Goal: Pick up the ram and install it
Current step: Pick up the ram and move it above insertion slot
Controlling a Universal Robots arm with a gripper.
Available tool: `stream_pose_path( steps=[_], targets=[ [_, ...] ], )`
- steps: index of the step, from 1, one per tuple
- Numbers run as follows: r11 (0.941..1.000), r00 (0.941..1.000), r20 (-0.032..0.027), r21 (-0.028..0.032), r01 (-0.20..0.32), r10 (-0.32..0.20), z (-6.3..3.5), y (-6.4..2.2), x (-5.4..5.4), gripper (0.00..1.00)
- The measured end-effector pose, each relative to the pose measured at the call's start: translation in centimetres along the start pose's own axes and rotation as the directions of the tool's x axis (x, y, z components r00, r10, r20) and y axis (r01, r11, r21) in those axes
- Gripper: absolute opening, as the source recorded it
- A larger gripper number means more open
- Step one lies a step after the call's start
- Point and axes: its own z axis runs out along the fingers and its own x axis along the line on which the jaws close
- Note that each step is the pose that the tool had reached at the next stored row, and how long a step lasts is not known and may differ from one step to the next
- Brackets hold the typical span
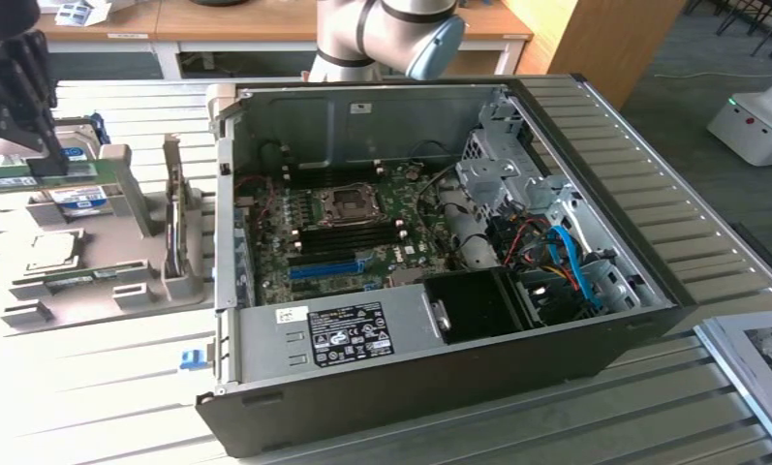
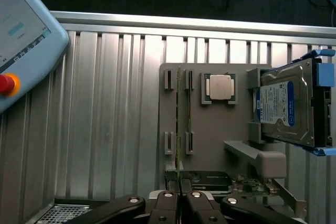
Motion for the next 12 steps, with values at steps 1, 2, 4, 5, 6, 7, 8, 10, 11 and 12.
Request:
stream_pose_path(
  steps=[1,2,4,5,6,7,8,10,11,12],
  targets=[
    [1.0000,1.0000,0.0001,-0.0009,0.000,0.000,-0.01,-0.19,0.0,0.12],
    [1.0000,1.0000,0.0000,-0.0021,0.000,0.000,-0.03,-0.39,0.0,0.12],
    [1.0000,1.0000,0.0001,-0.0044,0.000,0.000,-0.05,-0.77,0.0,0.12],
    [1.0000,1.0000,0.0001,-0.0056,0.000,0.000,-0.06,-0.96,0.0,0.12],
    [1.0000,1.0000,0.0002,-0.0068,0.000,0.000,-0.08,-1.15,0.0,0.12],
    [1.0000,1.0000,0.0002,-0.0079,0.000,0.000,-0.09,-1.34,0.0,0.12],
    [1.0000,1.0000,0.0002,-0.0092,0.000,0.000,-0.11,-1.53,0.0,0.12],
    [0.9999,1.0000,0.0003,-0.0115,0.000,0.000,-0.13,-1.92,0.0,0.12],
    [0.9999,1.0000,0.0003,-0.0128,0.000,0.000,-0.15,-2.12,0.0,0.12],
    [0.9999,1.0000,0.0003,-0.0140,0.000,0.000,-0.16,-2.32,0.0,0.12]
  ],
)
